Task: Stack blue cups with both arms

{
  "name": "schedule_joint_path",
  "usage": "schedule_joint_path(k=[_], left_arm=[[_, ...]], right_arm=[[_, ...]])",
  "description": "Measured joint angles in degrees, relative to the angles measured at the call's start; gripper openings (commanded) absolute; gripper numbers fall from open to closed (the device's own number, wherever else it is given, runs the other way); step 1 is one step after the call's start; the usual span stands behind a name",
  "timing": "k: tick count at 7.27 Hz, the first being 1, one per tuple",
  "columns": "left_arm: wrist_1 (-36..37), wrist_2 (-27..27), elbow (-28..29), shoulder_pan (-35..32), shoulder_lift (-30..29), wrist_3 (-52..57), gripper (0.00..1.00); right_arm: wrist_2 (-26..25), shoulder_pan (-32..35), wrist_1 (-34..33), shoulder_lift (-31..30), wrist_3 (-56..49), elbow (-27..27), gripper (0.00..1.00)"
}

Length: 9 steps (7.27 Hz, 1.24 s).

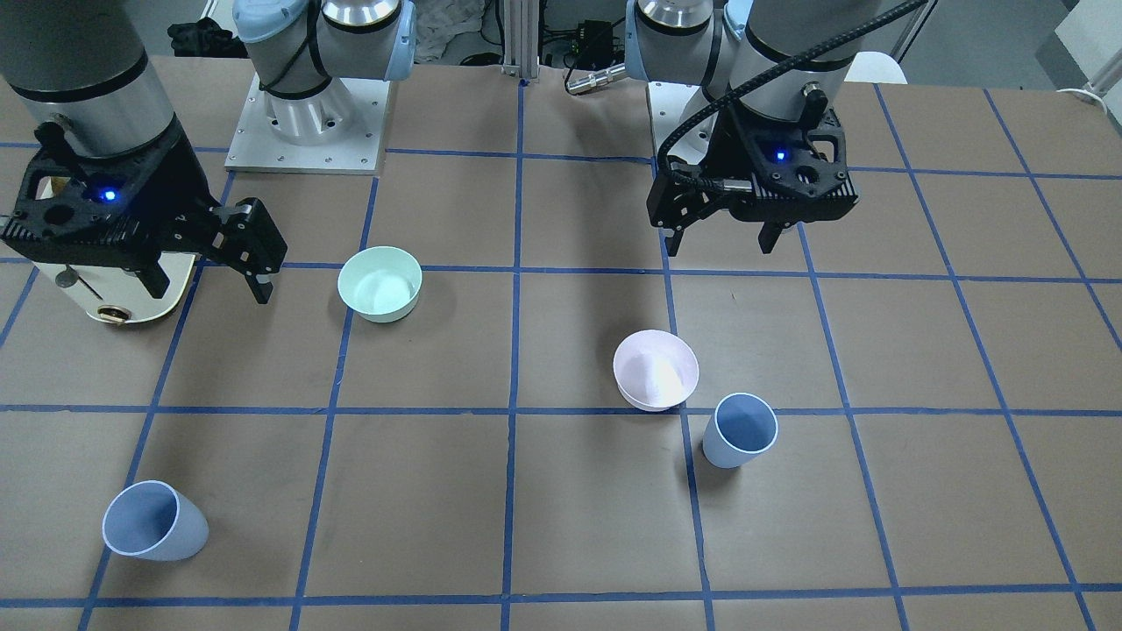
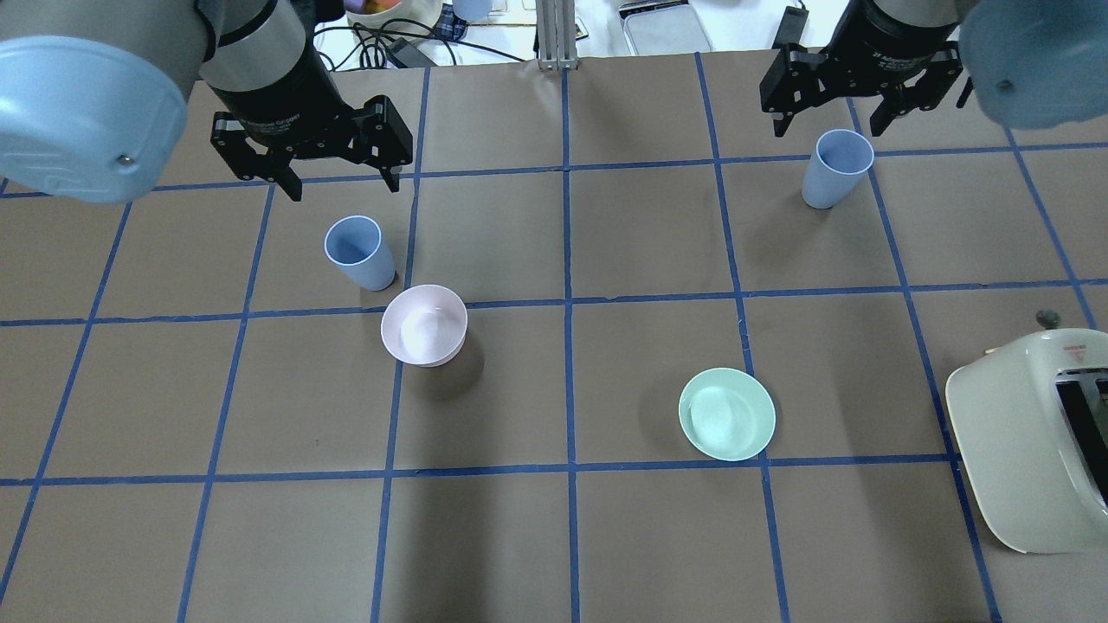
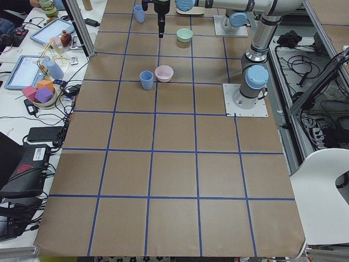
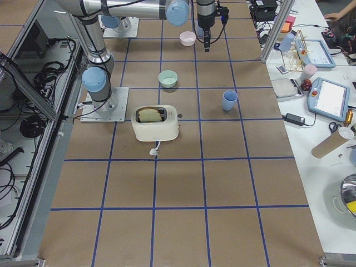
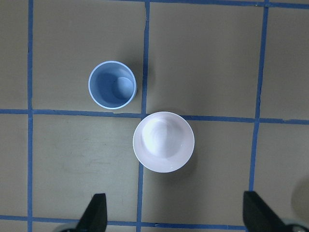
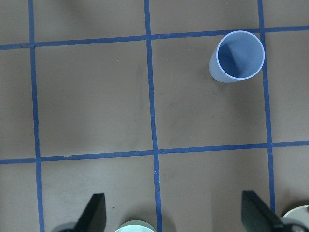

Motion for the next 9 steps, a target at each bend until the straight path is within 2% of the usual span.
schedule_joint_path(k=[5, 7, 9], left_arm=[[0.1, -0.1, 0.4, 0.9, -1.0, 0.7, 1.0], [1.5, 0.0, 0.2, 2.0, -6.4, 2.8, 1.0], [6.0, 0.3, 0.2, 2.3, -13.3, 4.0, 1.0]], right_arm=[[0.0, 0.0, 0.0, -0.1, 0.0, 0.0, 1.0], [0.0, 0.0, 0.0, 0.0, 0.0, 0.0, 1.0], [0.1, -0.1, -0.1, 0.2, -0.1, 0.0, 1.0]])
